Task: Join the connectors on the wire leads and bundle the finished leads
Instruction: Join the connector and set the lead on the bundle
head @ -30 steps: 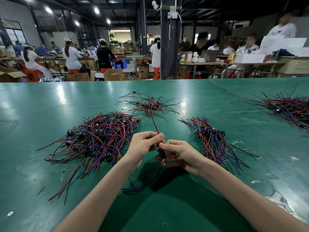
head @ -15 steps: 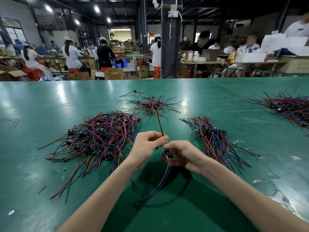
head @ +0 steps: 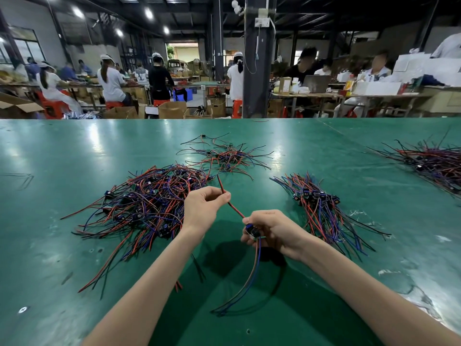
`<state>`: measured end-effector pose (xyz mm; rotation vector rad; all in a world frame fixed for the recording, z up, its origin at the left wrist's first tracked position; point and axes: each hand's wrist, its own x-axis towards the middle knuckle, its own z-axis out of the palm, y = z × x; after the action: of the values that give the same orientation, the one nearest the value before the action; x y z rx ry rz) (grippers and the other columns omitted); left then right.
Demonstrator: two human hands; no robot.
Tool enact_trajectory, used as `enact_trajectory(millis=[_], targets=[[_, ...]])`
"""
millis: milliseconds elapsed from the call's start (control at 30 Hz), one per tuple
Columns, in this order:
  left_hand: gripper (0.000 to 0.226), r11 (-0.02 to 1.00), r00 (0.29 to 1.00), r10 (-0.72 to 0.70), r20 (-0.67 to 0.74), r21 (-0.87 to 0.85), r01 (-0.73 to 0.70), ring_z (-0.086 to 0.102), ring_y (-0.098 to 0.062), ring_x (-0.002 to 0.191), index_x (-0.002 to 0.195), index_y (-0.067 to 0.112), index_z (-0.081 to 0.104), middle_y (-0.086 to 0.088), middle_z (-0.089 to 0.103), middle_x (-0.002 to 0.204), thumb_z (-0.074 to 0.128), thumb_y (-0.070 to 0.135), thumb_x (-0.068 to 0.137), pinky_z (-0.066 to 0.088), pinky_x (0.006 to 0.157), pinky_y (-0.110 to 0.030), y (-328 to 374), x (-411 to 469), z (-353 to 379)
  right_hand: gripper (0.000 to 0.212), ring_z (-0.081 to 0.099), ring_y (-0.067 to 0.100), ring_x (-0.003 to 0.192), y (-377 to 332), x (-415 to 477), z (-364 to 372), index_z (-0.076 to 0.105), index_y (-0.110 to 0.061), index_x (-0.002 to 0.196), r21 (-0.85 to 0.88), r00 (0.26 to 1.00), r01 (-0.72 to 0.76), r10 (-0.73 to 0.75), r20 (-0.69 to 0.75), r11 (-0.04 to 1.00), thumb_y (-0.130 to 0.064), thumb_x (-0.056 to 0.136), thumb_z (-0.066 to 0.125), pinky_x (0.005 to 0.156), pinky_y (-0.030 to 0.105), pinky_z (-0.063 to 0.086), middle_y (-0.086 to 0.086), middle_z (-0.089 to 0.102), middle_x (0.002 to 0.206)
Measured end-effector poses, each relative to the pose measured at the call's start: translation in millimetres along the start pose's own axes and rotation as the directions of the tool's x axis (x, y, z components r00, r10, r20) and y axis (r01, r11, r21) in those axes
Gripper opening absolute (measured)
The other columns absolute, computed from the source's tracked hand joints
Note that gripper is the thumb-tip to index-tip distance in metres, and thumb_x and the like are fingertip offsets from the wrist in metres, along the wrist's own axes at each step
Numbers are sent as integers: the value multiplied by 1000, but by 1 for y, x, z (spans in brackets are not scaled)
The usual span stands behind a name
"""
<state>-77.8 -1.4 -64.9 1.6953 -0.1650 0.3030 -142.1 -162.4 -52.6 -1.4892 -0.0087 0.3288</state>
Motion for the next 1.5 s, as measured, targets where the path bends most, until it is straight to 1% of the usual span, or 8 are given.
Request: enact_trajectory(millis=[133, 367, 600, 767, 900, 1067, 1233, 1500], targets=[[10, 999, 998, 13, -64, 34, -11, 51, -1, 54, 70, 20, 72, 8, 64, 61, 77, 15, 78, 43, 57, -12, -3, 6, -7, 19, 64, 17, 52, -1, -1, 2, 58, -5, 68, -5, 1000, 9, -9, 11, 1000, -5, 87, 58, 51, 21, 51, 13, 66, 61], [7, 986, 989, 97, -113, 146, -80, 47, 2, 48, 75, 16, 72, 10, 60, 58, 75, 18, 81, 40, 54, -12, -3, 6, -10, 22, 62, 19, 51, -2, -2, 2, 58, -4, 66, -9, 1000, 16, -16, 19, 1000, -2, 88, 57, 52, 21, 51, 15, 65, 60], [15, 961, 967, -211, -142, -210, 178, 42, -6, 41, 67, 14, 70, 11, 56, 46, 73, 17, 82, 41, 47, -17, 8, 7, -12, 27, 62, 19, 51, -2, -3, -1, 56, -5, 62, -47, 998, 51, -50, 30, 998, 0, 88, 56, 52, 22, 51, 14, 62, 60], [21, 820, 913, -401, -70, -472, 324, 39, -4, 39, 66, 6, 69, 0, 61, 53, 68, 13, 86, 43, 40, -17, 19, 7, -16, 41, 60, 23, 53, 1, 0, -1, 52, -13, 51, -19, 995, 83, -81, 61, 996, 2, 88, 58, 53, 23, 51, 13, 55, 61], [20, 688, 897, -436, 73, -615, 385, 41, -4, 36, 71, 4, 64, 1, 60, 50, 62, 12, 89, 41, 37, -15, 25, 6, -17, 43, 63, 22, 53, 2, 0, -1, 50, -14, 49, -37, 994, 88, -85, 74, 995, 1, 88, 59, 55, 22, 53, 10, 56, 60], [17, 628, 879, -445, 173, -639, 444, 47, -2, 38, 75, 5, 66, -1, 66, 59, 64, 16, 88, 44, 39, -14, 27, 6, -18, 38, 65, 21, 55, 2, -1, -3, 50, -11, 53, -66, 994, 91, -86, 74, 994, 1, 87, 60, 57, 23, 55, 11, 58, 61], [14, 662, 883, -450, 134, -613, 431, 45, -1, 38, 75, 6, 70, -1, 67, 63, 69, 16, 84, 45, 42, -13, 25, 6, -19, 36, 66, 21, 58, 2, 0, -2, 47, -10, 55, -99, 992, 96, -88, 90, 990, -1, 87, 60, 59, 24, 55, 10, 60, 60], [5, 672, 899, -431, 77, -637, 377, 42, -1, 36, 79, 5, 67, 1, 63, 54, 71, 8, 80, 41, 41, -13, 24, 7, -18, 31, 66, 19, 55, 2, -2, 0, 47, -7, 59, -84, 992, 93, -85, 94, 992, 0, 87, 60, 53, 21, 51, 10, 60, 60]])
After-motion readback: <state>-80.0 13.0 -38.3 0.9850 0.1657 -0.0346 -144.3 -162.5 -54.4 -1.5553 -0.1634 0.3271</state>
